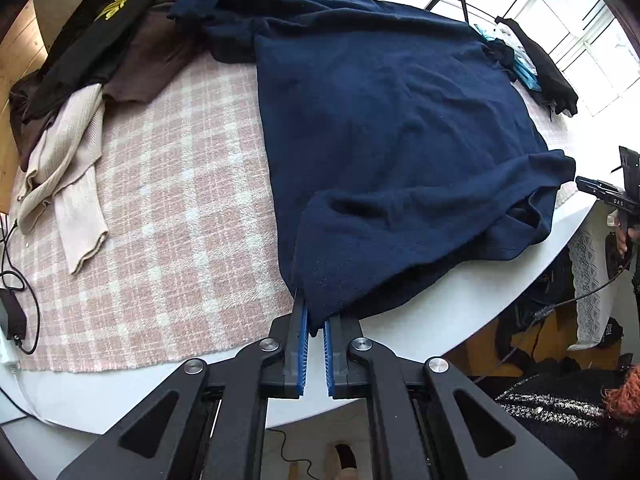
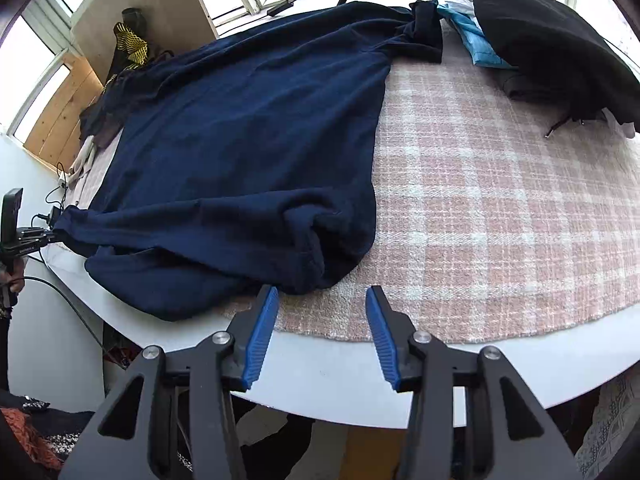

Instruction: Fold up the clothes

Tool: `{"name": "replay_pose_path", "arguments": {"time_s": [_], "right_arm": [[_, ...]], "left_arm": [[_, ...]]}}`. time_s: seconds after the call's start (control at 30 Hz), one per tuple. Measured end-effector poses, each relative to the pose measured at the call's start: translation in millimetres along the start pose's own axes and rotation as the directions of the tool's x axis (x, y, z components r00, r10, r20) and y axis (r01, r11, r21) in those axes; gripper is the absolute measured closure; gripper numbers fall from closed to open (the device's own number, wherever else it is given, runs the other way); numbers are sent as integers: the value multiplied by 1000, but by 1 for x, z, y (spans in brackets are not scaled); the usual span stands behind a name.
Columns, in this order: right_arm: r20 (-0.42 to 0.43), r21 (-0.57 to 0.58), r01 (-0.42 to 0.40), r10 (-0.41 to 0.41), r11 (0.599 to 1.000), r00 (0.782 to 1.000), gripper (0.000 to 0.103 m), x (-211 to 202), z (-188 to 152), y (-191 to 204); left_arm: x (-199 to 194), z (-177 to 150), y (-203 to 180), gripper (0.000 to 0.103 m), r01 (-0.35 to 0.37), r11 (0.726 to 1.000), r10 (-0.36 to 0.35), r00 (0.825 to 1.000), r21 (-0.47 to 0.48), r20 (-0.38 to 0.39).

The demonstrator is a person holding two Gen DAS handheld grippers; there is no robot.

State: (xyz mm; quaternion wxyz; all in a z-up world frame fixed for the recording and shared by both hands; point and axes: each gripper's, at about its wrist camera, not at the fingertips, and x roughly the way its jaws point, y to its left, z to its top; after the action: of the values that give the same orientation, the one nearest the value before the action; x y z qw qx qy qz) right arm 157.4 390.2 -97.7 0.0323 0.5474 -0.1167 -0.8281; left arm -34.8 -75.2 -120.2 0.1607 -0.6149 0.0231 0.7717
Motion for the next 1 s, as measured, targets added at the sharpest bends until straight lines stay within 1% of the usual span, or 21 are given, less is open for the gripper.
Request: {"name": "replay_pose_path", "arguments": {"time_s": [0.03,0.13,0.23,0.3,0.33,0.47,0.57,0.6,0.63,0.67,0.7,0.73,0.8,0.87,0.93,1.0], "right_arm": [[15,-34,-9,10,999,1000,57,-2,-2,3],[24,-158,0,4,987,1000,57,3,-8,17],[18,-270,43,-39,962,999,57,18,-8,33],[34,-309,82,-75,947,997,57,28,-4,41],[38,-318,84,-75,945,996,57,31,-1,42],[59,-309,53,-36,950,998,58,34,12,37],[56,-270,-18,34,963,998,58,34,24,31],[51,-262,-40,55,964,997,64,35,28,30],[45,-256,-59,73,965,996,92,36,31,29],[23,-235,-73,80,969,996,98,38,34,27],[-5,-208,-83,84,975,996,99,40,37,26],[-21,-187,-107,105,977,994,99,36,38,26],[-34,-151,-165,162,975,986,99,15,33,27],[-31,-102,-221,219,970,975,99,-24,20,30],[-2,-64,-264,264,962,964,99,-70,-1,34],[47,-6,-279,279,960,959,99,-109,-24,34]], "left_arm": [[-13,-2,1,98,-22,1000,22,1000,-4,12],[-40,-5,6,98,-42,998,44,999,-36,33],[-33,4,12,98,-71,996,73,997,-54,30],[-32,5,6,98,-77,996,78,997,-43,19],[-29,7,3,98,-84,996,85,996,-37,13],[-15,12,-4,98,-99,995,99,995,-23,-11],[-10,15,-7,98,-113,994,113,993,-8,-26],[-10,15,-8,98,-114,993,114,993,-3,-30],[-9,16,-9,98,-125,992,125,992,0,-35],[-9,16,-9,98,-134,991,134,990,1,-41],[-11,15,-12,98,-142,990,142,989,10,-48],[-13,13,-15,98,-149,989,150,987,20,-54],[-25,3,-21,98,-165,985,168,984,48,-62],[-41,-9,-27,98,-174,983,178,981,66,-71],[-58,-25,-32,98,-168,983,173,982,78,-70],[-64,-41,-35,98,-140,988,146,986,66,-83]]}}
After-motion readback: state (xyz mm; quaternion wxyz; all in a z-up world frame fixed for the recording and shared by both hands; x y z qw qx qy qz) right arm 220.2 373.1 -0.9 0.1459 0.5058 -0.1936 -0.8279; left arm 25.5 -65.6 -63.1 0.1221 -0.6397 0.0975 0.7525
